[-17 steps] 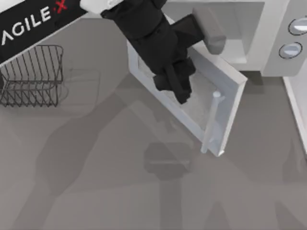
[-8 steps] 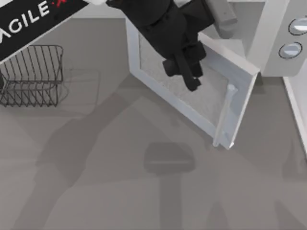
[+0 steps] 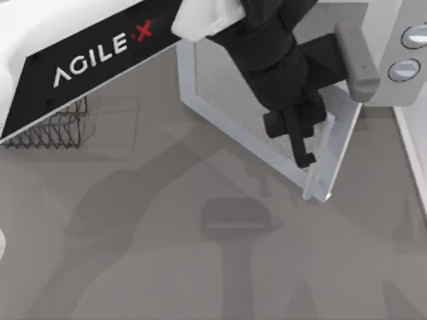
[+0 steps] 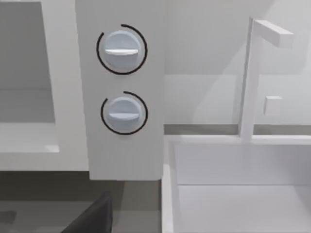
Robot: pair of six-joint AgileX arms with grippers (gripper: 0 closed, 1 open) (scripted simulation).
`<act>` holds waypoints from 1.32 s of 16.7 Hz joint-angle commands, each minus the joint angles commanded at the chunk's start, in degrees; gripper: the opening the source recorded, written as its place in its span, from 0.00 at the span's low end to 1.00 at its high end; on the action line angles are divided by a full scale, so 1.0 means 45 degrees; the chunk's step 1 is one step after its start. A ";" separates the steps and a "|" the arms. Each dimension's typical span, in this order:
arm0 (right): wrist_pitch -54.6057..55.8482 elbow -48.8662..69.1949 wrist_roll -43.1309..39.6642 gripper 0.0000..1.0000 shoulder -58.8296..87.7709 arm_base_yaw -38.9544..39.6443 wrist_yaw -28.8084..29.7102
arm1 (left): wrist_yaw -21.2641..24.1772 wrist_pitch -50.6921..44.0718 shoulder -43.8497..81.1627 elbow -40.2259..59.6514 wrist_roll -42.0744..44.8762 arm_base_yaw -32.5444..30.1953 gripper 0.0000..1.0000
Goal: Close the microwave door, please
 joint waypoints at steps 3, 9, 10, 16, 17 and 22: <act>0.0000 0.0000 0.0000 1.00 0.0000 0.0000 0.0000 | 0.0298 -0.0065 0.0181 0.0355 -0.0250 0.0084 0.00; 0.0000 0.0000 0.0000 1.00 0.0000 0.0000 0.0000 | 0.1254 -0.0229 0.0044 0.0778 -0.0758 0.1249 0.00; 0.0000 0.0000 0.0000 1.00 0.0000 0.0000 0.0000 | 0.1254 -0.0229 0.0044 0.0778 -0.0758 0.1249 0.00; 0.0000 0.0000 0.0000 1.00 0.0000 0.0000 0.0000 | 0.1137 -0.0493 0.0276 0.0610 -0.0930 0.0934 0.00; 0.0000 0.0000 0.0000 1.00 0.0000 0.0000 0.0000 | 0.1107 -0.0588 0.0419 0.0608 -0.1002 0.0872 0.00; 0.0000 0.0000 0.0000 1.00 0.0000 0.0000 0.0000 | 0.1081 -0.0795 0.0871 0.1171 -0.1238 0.0702 0.00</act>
